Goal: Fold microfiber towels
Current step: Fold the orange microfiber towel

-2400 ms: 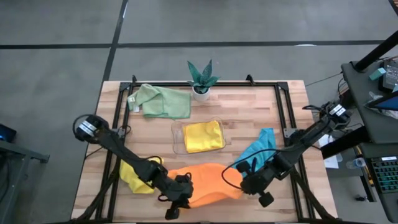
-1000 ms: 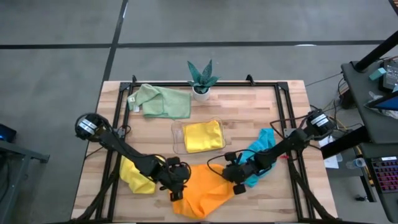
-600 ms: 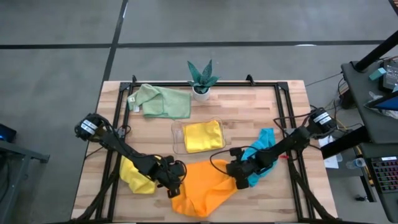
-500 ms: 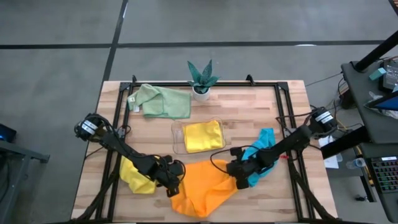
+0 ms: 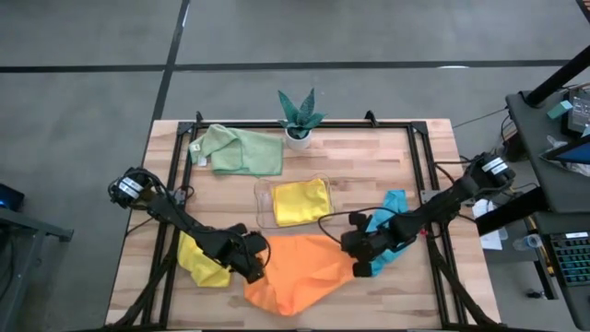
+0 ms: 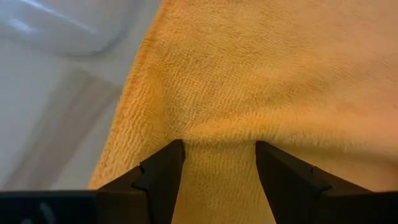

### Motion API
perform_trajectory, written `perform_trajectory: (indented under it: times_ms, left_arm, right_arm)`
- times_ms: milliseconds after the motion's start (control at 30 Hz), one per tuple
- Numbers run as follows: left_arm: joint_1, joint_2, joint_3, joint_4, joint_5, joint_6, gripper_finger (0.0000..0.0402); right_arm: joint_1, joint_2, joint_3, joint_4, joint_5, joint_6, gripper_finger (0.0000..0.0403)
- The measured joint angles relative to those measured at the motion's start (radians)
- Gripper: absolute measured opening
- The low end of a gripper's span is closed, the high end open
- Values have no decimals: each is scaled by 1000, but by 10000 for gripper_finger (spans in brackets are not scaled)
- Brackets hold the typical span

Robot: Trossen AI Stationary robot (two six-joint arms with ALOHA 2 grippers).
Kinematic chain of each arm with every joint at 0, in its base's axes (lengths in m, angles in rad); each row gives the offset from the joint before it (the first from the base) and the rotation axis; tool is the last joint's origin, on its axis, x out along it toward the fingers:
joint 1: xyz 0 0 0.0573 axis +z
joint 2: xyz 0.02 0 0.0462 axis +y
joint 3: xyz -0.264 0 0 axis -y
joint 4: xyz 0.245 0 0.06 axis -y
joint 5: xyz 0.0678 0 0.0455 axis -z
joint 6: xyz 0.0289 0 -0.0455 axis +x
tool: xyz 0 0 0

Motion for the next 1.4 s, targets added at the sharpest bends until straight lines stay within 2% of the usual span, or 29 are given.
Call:
perform_trajectory:
  times_ms: [233,367,567,667,833,1067,1400]
  left_arm:
    - [0,-4,43,-10,-12,24,191]
    - [0,-9,88,15,-24,63,191]
    - [0,-9,103,145,-87,120,191]
    - [0,4,103,219,-135,144,191]
    - [0,56,104,265,-151,172,191]
    - [9,143,103,259,-152,168,191]
    - [25,163,104,223,-264,159,191]
  right_arm:
    - [0,22,-20,6,5,100,88]
    - [0,59,-22,12,49,141,111]
    - [0,131,-23,37,54,181,130]
    - [0,159,-23,94,71,182,110]
    - [0,170,-23,112,129,159,22]
    - [-3,128,-17,107,232,98,9]
    - [7,77,10,106,236,16,9]
